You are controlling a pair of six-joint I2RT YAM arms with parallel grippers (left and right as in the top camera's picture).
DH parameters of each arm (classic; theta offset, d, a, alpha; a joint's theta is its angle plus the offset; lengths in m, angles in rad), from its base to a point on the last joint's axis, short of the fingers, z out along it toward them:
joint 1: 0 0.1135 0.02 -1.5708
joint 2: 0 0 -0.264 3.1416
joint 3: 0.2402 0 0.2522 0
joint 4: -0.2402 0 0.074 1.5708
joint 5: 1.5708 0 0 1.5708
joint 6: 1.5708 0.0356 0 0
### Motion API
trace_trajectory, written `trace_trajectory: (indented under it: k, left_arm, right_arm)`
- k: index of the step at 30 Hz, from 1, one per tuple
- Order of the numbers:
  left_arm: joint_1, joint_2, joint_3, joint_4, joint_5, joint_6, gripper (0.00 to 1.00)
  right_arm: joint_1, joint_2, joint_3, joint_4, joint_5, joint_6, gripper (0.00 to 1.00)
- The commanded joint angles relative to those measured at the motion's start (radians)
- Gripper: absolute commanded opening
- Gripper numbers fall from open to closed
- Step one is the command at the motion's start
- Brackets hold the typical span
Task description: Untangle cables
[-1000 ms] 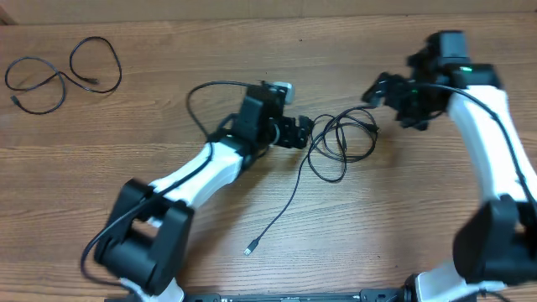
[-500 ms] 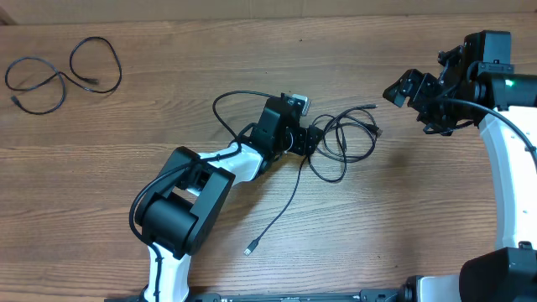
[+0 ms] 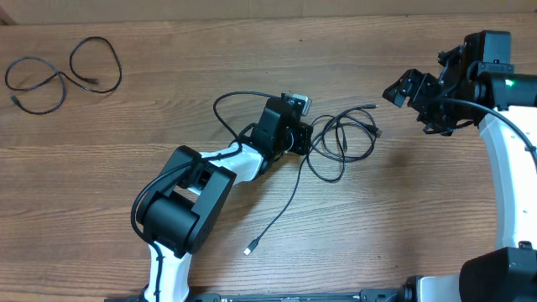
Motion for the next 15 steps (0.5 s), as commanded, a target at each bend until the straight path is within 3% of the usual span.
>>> trace_trajectory:
  k: [1, 6, 15]
  left_arm:
    - [0.022, 0.012, 0.02, 0.01, -0.005, 0.011, 0.04]
    - [0.106, -0.076, 0.02, -0.078, 0.092, 0.011, 0.04]
    - [0.233, -0.391, 0.02, -0.294, 0.266, 0.012, 0.04]
  right_arm:
    - [0.002, -0.008, 0.018, -0.001, -0.01, 0.004, 0.92]
    - [0.002, -0.008, -0.023, 0.0, -0.014, 0.003, 0.92]
    - [0.043, -0.008, -0.217, 0.069, -0.117, 0.003, 0.92]
